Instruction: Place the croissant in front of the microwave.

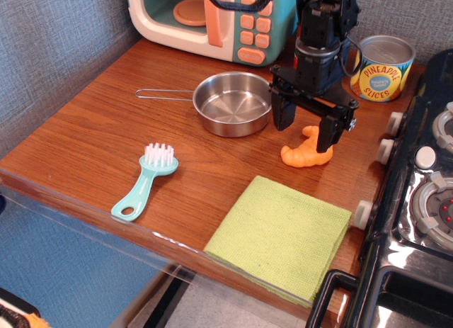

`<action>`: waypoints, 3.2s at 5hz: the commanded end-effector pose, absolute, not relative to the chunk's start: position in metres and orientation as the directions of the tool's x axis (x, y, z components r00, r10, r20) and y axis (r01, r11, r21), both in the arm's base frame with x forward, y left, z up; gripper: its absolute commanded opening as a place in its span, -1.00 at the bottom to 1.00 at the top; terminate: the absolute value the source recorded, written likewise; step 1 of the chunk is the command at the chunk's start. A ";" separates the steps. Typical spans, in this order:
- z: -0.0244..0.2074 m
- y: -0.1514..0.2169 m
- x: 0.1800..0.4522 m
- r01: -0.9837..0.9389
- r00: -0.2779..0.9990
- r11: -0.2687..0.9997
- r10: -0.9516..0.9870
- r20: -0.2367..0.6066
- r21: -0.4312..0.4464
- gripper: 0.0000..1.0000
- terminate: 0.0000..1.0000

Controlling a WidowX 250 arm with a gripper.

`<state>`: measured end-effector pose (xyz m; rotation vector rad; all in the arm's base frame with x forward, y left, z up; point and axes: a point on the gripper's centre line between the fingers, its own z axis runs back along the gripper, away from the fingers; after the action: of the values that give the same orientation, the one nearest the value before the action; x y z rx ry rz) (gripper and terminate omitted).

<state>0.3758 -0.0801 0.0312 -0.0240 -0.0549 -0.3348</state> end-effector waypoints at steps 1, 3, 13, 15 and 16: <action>0.031 -0.090 0.365 0.311 0.949 0.949 -0.308 0.071 -0.051 1.00 -1.00; 0.000 -0.074 0.358 0.263 0.965 0.965 -0.263 -0.010 -0.025 1.00 -1.00; 0.080 0.158 0.394 -0.042 0.996 0.997 0.037 0.080 0.065 -1.00 -1.00; 0.057 0.168 0.394 -0.046 0.999 0.993 0.045 0.011 0.108 -1.00 -1.00; 0.047 0.171 0.393 -0.044 0.999 0.994 0.046 -0.023 0.101 1.00 -1.00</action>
<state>0.3981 0.1615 0.0181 0.0764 0.0882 0.0242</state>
